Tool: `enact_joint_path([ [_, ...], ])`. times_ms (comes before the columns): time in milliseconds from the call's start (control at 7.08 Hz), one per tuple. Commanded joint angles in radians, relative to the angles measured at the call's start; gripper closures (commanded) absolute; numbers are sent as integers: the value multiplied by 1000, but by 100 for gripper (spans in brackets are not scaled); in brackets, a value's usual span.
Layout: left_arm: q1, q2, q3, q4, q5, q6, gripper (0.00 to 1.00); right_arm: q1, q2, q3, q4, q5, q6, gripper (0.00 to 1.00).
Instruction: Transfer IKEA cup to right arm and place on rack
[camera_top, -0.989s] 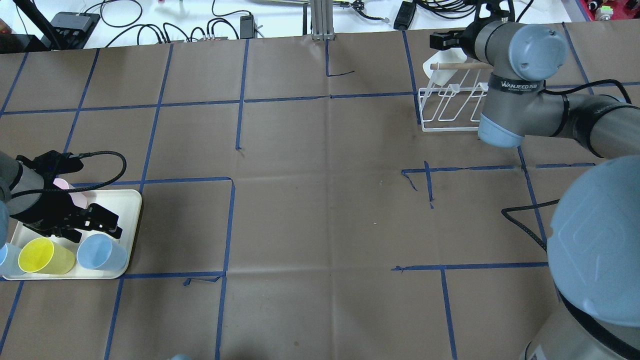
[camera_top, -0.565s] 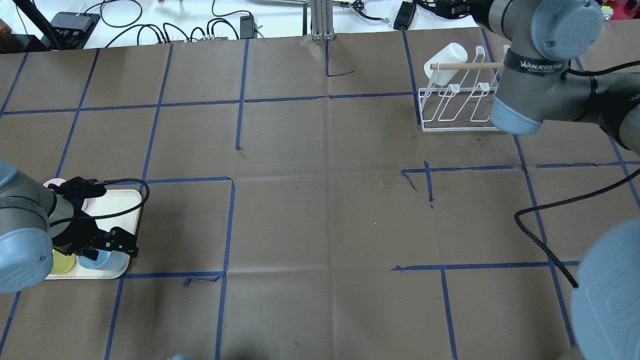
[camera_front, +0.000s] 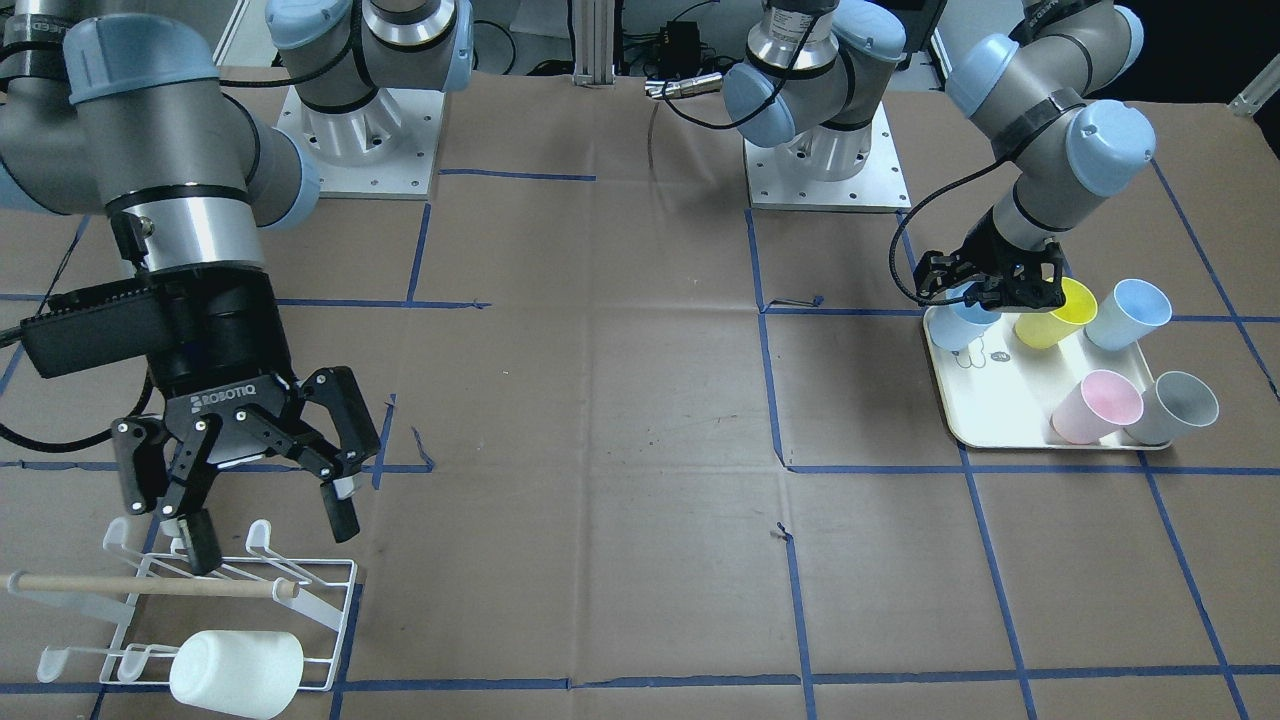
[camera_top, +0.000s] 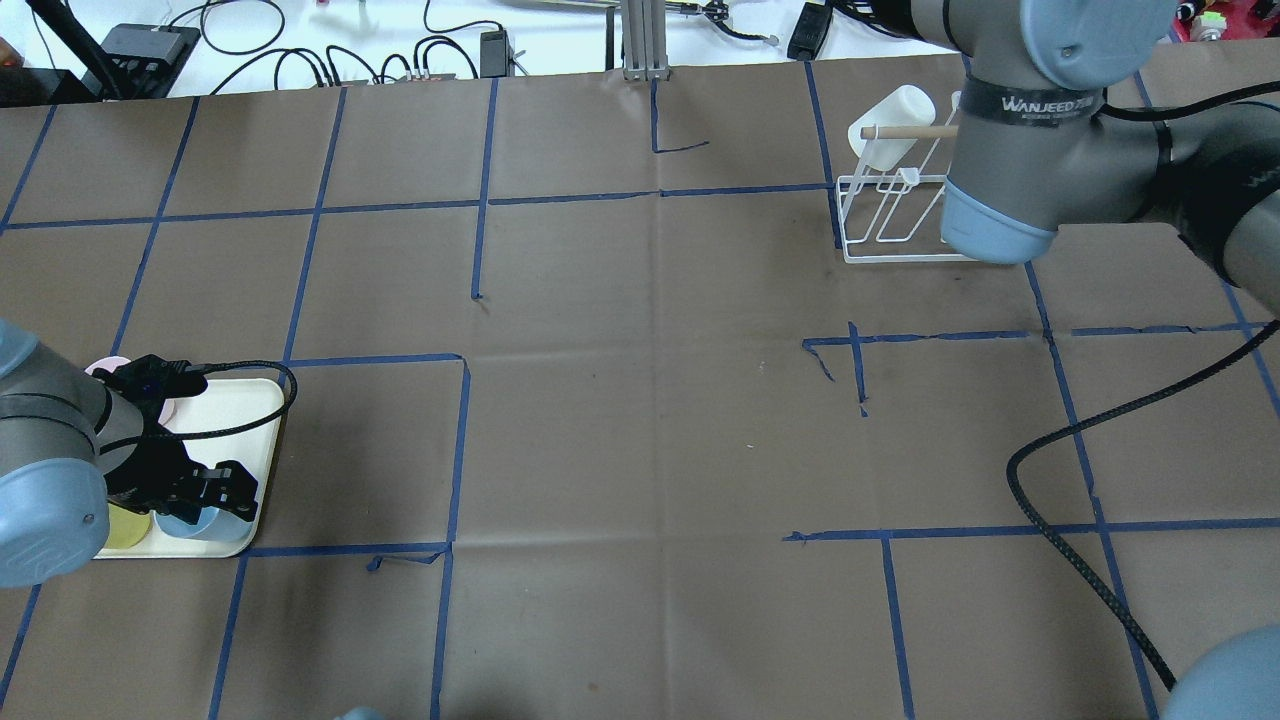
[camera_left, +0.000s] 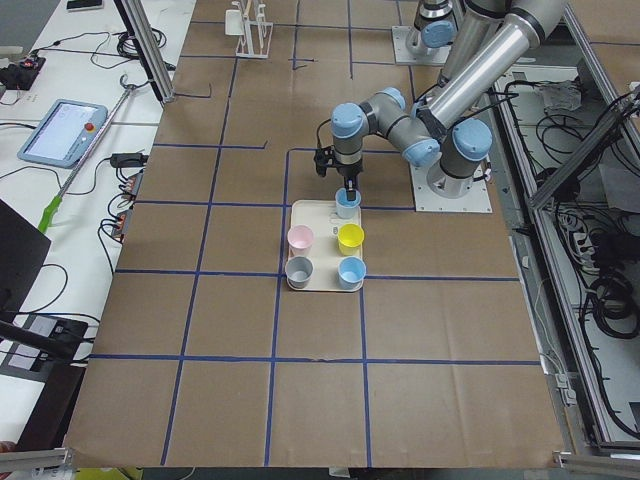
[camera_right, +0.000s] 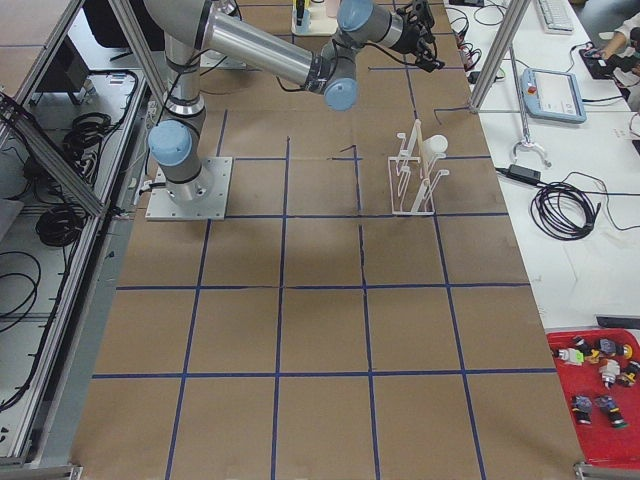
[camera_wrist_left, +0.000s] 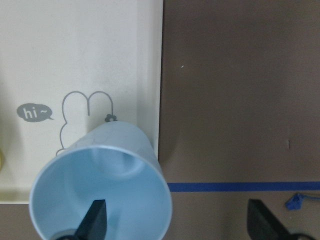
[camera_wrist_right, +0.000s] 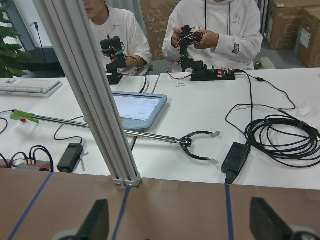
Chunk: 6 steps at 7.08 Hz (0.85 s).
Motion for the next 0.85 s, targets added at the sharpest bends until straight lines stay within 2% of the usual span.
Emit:
enact_joint_path([
  [0,0,1,2,6,15,0,100,46,-23,29,-1,106,354,0],
  [283,0,3,56,-9,7,5,100,55,-78,103,-17,140,724,0],
  [424,-9,8,120,-53,5,5,100,73,-95,143,-62,157,864,0],
  [565,-23,9,204,-133,-7,3,100,94,-95,181,-170,157,997,0],
  [707,-58,8,310,-217,-45,0,100,110,-93,216,-215,159,1164,0],
])
